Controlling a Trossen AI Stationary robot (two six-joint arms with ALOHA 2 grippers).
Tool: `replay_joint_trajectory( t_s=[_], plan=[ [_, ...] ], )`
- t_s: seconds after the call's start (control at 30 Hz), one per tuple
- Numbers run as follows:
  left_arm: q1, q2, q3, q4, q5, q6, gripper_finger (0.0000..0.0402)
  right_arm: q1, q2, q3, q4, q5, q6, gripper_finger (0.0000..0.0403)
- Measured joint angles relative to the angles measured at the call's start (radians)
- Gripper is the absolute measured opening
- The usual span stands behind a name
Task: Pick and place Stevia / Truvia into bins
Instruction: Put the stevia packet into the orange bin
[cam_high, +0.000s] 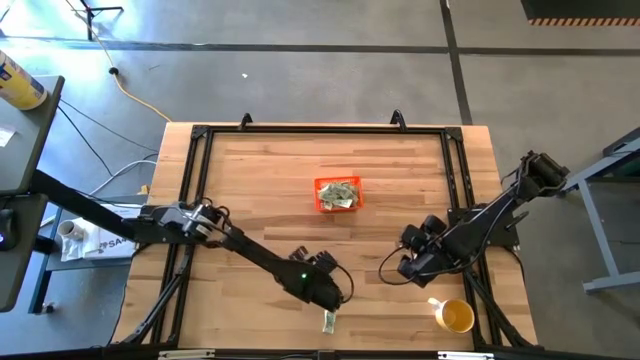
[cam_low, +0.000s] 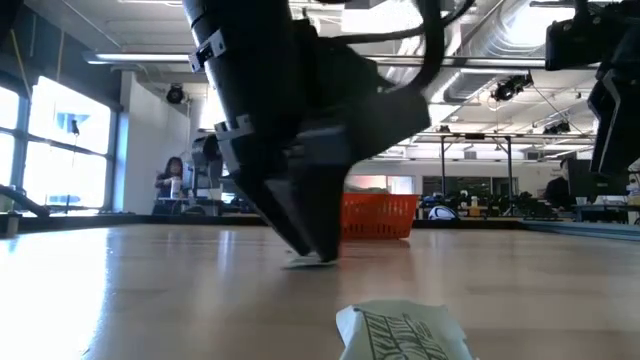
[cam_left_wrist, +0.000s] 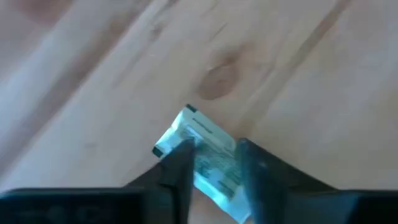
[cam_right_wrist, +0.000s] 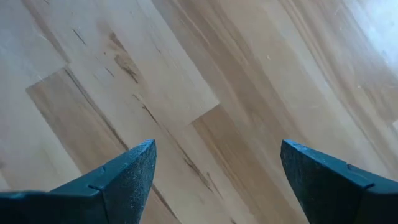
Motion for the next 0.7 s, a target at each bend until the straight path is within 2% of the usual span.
replay_joint_trajectory(
  t_s=[0.23, 0.4, 0.7],
  plan=[
    [0.034, -0.005, 0.011, -0.119, 0.0, 0.181, 0.0024, 0.0, 0.0, 0.0, 0.0, 0.031, 0.027, 0.0332],
    [0.082, -0.068, 0.002, -0.181, 0.057, 0.297, 0.0026, -0.024, 0.0, 0.0, 0.001, 0.054, 0.019, 0.0332],
    [0.22, -0.352, 0.005, -0.227, 0.077, 0.401, 0.0022, -0.093, -0.004, 0.0, 0.002, 0.052, -0.064, 0.0332]
  ],
)
